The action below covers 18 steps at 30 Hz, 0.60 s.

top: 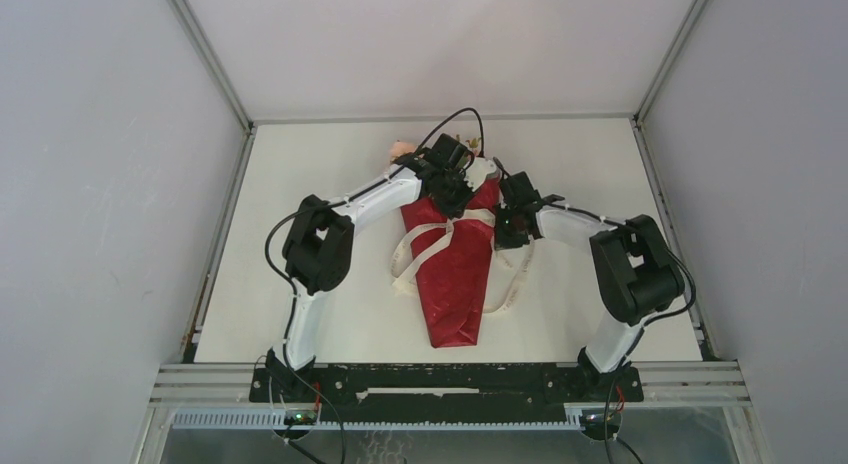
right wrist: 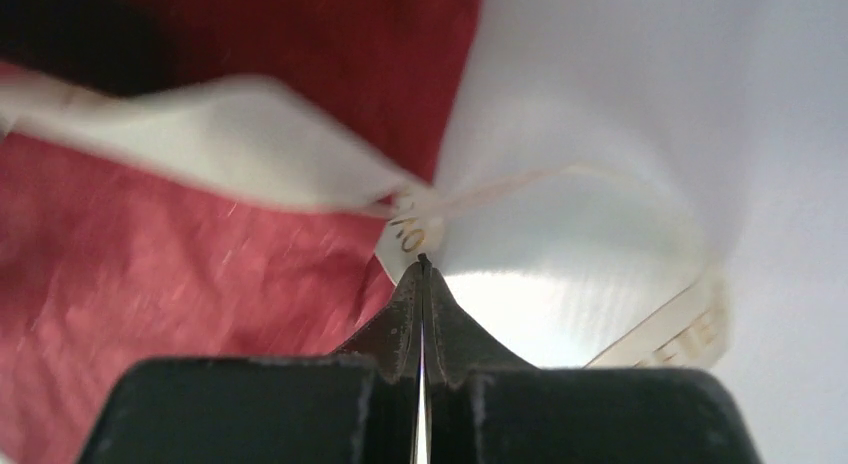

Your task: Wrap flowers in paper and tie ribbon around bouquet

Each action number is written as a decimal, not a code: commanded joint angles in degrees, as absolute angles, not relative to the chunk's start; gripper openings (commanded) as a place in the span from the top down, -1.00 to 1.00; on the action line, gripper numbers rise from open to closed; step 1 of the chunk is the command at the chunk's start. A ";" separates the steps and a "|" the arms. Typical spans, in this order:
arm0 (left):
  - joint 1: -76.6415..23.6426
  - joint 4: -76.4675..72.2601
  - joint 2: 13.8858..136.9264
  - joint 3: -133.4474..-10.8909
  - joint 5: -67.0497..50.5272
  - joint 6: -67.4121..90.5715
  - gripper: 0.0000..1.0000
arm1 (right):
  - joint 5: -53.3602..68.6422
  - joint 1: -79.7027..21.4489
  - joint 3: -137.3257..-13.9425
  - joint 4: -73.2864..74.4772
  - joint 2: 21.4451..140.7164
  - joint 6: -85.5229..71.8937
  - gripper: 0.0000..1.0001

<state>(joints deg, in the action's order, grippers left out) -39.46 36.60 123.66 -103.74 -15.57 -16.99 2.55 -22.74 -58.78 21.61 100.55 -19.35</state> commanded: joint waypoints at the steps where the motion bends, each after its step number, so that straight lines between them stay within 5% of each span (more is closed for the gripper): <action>1: -39.62 36.13 123.60 -105.37 -14.40 -18.46 1.00 | 8.61 -25.50 -56.19 24.86 93.80 -21.16 1.00; 10: -39.71 36.50 121.45 -102.02 -12.81 -21.27 0.65 | 8.99 -26.00 -52.56 30.94 83.91 -24.14 1.00; 18: -39.73 39.80 119.82 -102.79 -13.35 -23.37 0.06 | 17.25 -25.05 -52.68 32.33 76.29 -23.70 1.00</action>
<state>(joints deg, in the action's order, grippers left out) -39.48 37.78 123.66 -102.00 -13.43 -21.37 10.41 -25.80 -52.23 32.16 79.29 -23.27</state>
